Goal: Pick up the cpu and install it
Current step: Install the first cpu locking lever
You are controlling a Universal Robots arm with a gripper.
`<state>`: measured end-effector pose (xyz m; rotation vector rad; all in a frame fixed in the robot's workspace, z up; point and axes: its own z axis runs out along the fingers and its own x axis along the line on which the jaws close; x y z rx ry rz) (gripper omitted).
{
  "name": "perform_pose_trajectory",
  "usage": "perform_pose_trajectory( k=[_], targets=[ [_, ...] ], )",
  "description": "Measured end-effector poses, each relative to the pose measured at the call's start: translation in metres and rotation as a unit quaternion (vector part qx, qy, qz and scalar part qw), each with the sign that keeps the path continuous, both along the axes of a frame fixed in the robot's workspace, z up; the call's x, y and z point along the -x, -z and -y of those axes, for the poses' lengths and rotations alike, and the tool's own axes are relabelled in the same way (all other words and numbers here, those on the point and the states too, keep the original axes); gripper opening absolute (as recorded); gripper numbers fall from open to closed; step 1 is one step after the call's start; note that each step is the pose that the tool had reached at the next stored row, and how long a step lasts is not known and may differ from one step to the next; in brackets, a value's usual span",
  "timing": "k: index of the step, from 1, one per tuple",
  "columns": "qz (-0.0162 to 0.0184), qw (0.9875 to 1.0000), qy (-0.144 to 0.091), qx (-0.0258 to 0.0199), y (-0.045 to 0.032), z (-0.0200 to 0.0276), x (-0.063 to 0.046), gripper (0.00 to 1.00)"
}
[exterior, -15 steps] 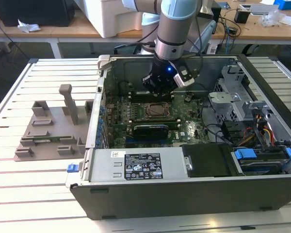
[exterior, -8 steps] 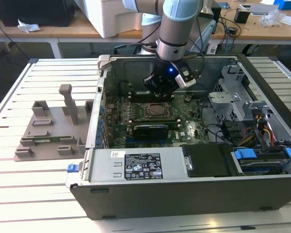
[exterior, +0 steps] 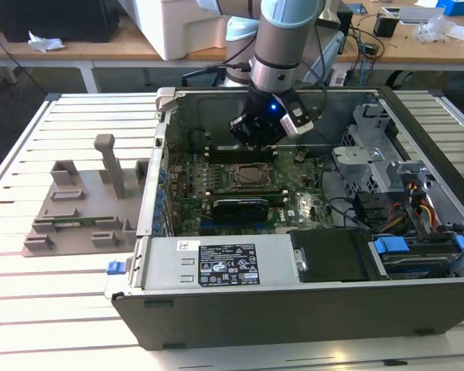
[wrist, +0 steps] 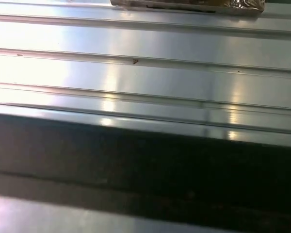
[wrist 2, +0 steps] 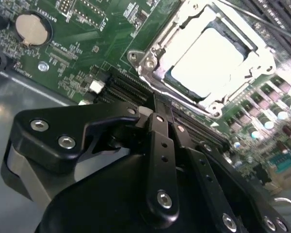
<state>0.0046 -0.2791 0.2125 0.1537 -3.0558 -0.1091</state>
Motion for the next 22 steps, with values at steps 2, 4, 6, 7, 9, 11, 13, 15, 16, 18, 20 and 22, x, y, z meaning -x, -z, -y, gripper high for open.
perform_pose_trajectory(
  k=[2,4,6,7,9,11,13,15,16,18,20,22],
  targets=[
    [0.0000,1.0000,0.000,0.0004,-0.0007,0.0041,0.000,0.11],
    [0.0000,1.0000,0.000,0.0004,-0.0006,0.0127,0.000,0.11],
    [0.0000,1.0000,0.000,0.0005,-0.0006,0.0256,0.000,0.11],
    [0.0000,1.0000,0.000,0.0005,-0.0006,0.0291,0.000,0.11],
    [0.0000,1.0000,0.000,0.0005,-0.0006,0.0362,0.000,0.11],
    [0.0000,1.0000,0.000,0.0005,-0.0004,0.0457,0.000,0.11],
    [0.0000,1.0000,0.000,0.0005,-0.0004,0.0520,0.000,0.11],
    [0.0000,1.0000,0.000,0.0005,-0.0004,0.0571,0.000,0.11],
    [0.0000,1.0000,0.000,0.0005,-0.0004,0.0589,0.000,0.11],
    [0.0000,1.0000,0.000,0.0006,-0.0020,0.0603,0.000,0.11],
    [0.0000,1.0000,0.000,0.0006,-0.0078,0.0603,0.000,0.11],
    [0.0000,1.0000,0.000,0.0005,-0.0436,0.0603,0.000,0.11]
  ],
)
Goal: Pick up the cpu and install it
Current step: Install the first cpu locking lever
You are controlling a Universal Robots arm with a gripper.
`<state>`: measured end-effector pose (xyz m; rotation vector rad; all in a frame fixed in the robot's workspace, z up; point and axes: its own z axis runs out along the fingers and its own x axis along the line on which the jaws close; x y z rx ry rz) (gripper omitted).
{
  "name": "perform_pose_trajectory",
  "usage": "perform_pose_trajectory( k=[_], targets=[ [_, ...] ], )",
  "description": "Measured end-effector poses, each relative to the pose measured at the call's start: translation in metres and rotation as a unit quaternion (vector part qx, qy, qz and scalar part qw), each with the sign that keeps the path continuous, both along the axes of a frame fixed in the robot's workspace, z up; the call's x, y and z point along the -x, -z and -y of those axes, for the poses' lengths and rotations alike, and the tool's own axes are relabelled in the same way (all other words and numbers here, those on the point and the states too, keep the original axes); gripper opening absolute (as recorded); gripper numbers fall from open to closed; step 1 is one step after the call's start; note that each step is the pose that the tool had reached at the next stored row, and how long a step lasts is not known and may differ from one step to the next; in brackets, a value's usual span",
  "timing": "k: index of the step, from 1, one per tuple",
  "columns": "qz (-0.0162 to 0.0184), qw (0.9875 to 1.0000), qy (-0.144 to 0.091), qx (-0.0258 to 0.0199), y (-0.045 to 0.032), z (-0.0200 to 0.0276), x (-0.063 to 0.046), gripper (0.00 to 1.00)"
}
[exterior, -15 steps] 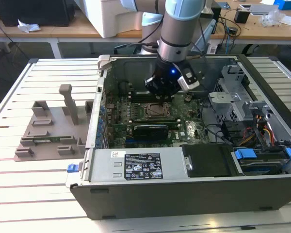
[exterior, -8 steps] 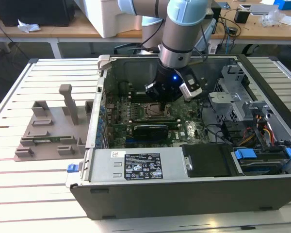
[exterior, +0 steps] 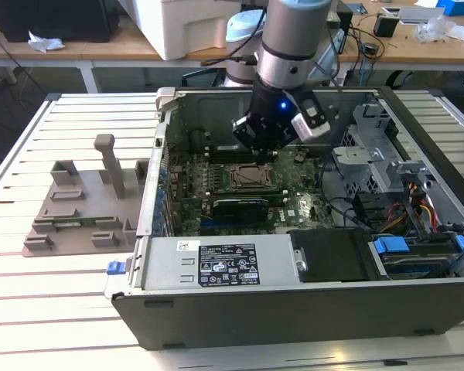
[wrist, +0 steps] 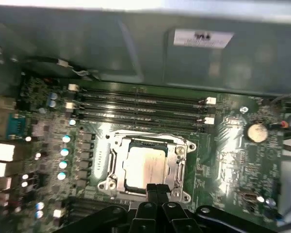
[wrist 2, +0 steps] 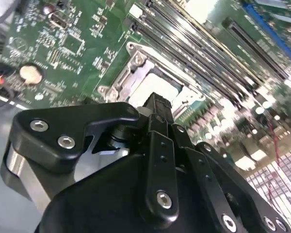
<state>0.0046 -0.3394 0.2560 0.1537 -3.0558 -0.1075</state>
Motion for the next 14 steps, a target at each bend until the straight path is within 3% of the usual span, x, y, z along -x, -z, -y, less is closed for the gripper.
perform_pose_trajectory(
  k=[2,4,14],
  targets=[
    [0.0000,1.0000,0.000,0.0001,-0.0163,-0.0005,0.000,0.11],
    [0.0000,1.0000,0.000,0.0000,-0.0220,-0.0008,0.000,0.11],
    [0.0000,1.0000,0.000,0.0000,-0.0236,-0.0008,0.000,0.11]
  ],
)
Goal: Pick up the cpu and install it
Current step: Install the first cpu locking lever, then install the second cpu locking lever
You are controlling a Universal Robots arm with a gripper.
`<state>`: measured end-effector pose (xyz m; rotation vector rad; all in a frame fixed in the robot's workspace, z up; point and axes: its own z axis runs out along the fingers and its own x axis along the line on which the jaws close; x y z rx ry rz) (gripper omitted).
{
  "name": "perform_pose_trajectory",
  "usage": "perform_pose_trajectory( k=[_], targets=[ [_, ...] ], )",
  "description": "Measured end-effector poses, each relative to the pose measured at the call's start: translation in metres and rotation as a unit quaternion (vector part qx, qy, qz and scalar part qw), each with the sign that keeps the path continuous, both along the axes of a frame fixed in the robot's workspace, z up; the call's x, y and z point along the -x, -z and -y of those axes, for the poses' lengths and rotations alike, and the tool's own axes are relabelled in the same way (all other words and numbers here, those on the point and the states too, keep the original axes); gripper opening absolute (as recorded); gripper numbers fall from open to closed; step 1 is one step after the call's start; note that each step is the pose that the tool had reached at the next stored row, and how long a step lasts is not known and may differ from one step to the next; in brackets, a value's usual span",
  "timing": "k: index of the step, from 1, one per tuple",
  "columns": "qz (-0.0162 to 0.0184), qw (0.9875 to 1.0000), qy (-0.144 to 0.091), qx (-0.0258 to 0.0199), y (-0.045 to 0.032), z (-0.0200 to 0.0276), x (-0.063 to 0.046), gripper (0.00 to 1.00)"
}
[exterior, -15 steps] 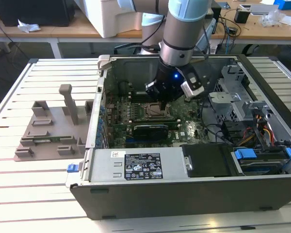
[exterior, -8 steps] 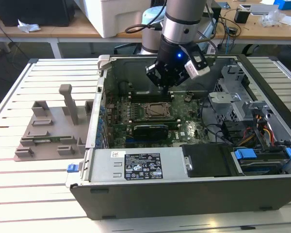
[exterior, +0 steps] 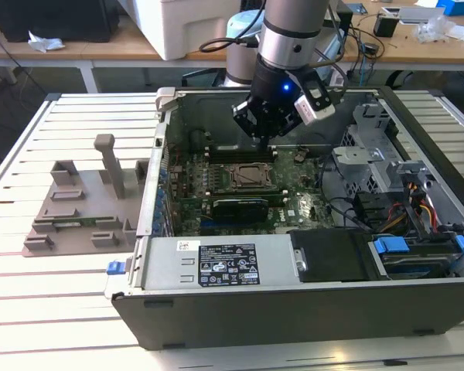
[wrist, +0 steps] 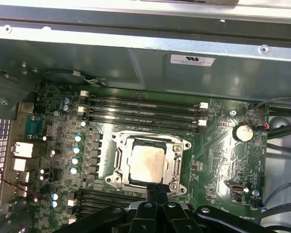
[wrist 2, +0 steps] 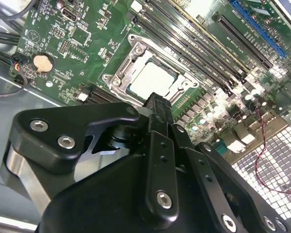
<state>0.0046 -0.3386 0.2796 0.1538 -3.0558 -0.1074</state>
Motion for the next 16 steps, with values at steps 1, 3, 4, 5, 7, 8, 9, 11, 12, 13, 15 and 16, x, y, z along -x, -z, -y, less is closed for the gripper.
perform_pose_trajectory(
  k=[1,3,4,5,7,8,9,11,12,13,15,16],
  targets=[
    [0.0000,1.0000,0.000,0.0000,-0.0001,0.0000,0.0000,0.11],
    [0.0000,1.0000,0.000,0.0000,-0.0001,0.0000,0.0000,0.11],
    [0.0000,1.0000,0.000,0.0000,-0.0001,0.0000,0.0000,0.11],
    [0.0000,1.0000,0.000,0.0000,-0.0001,0.0000,0.0000,0.11],
    [0.0000,1.0000,0.000,0.0000,-0.0001,0.0000,0.0000,0.11],
    [0.0000,1.0000,0.000,0.0000,-0.0002,0.0000,0.0000,0.11],
    [0.0000,1.0000,0.000,0.0000,-0.0002,0.0000,0.0000,0.11],
    [0.0000,1.0000,0.000,0.0000,-0.0002,0.0000,0.0000,0.11],
    [0.0000,1.0000,0.000,0.0000,-0.0002,0.0000,0.0000,0.11],
    [0.0000,1.0000,0.000,0.0000,-0.0003,0.0000,0.0000,0.11],
    [0.0000,1.0000,0.000,0.0000,-0.0003,0.0000,0.0000,0.11],
    [0.0000,1.0000,0.000,0.0000,-0.0004,0.0000,0.0000,0.11]
  ],
)
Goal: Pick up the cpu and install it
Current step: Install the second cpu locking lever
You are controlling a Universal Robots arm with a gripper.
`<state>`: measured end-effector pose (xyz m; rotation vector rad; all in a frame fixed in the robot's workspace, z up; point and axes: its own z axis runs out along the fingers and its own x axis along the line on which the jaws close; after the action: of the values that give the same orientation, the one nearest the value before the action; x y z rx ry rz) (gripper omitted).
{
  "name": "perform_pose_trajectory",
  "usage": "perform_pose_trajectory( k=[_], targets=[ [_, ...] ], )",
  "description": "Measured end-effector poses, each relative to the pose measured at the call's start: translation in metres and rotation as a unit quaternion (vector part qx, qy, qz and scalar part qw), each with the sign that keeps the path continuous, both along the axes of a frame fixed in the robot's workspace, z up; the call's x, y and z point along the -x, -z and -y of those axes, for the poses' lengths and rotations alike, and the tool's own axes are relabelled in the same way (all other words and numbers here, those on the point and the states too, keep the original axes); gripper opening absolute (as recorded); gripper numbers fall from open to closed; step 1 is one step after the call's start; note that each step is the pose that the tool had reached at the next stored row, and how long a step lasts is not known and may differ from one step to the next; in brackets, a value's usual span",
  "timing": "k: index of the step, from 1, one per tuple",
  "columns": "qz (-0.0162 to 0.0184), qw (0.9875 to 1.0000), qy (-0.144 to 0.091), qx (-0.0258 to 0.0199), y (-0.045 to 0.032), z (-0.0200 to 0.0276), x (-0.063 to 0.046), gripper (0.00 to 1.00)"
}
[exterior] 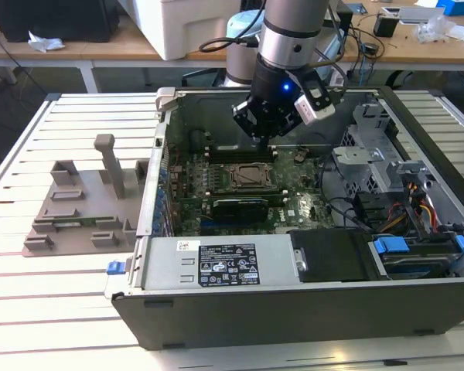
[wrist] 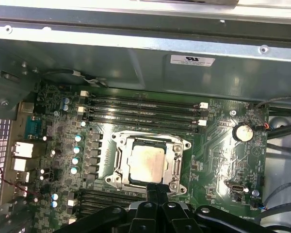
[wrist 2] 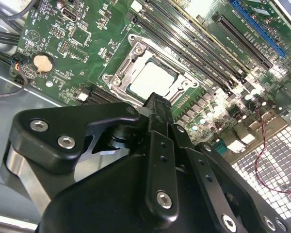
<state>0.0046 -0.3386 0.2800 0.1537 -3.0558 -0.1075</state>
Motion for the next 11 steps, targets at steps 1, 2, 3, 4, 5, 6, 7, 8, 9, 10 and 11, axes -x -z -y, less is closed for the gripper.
perform_pose_trajectory(
  k=[1,2,3,4,5,6,7,8,9,10,11],
  targets=[
    [-0.0001,1.0000,0.000,0.0001,-0.0001,0.0027,0.000,0.11],
    [0.0000,1.0000,0.000,-0.0026,0.0002,0.0089,0.000,0.11],
    [0.0000,1.0000,0.000,-0.0076,0.0006,0.0127,0.000,0.11],
    [0.0000,0.9999,0.000,-0.0129,0.0009,0.0151,0.000,0.11],
    [0.0000,0.9998,0.000,-0.0211,0.0012,0.0184,0.000,0.11],
    [0.0000,0.9996,0.000,-0.0276,0.0014,0.0207,0.000,0.11],
    [0.0000,0.9990,0.000,-0.0451,0.0019,0.0265,0.000,0.11],
    [0.0000,0.9985,0.000,-0.0548,0.0024,0.0308,0.000,0.11],
    [-0.0001,0.9983,0.000,-0.0587,0.0030,0.0341,0.001,0.11],
    [0.0000,0.9982,0.000,-0.0602,0.0042,0.0362,0.001,0.11],
    [0.0000,0.9982,0.000,-0.0604,0.0060,0.0374,0.001,0.11]
  ],
)
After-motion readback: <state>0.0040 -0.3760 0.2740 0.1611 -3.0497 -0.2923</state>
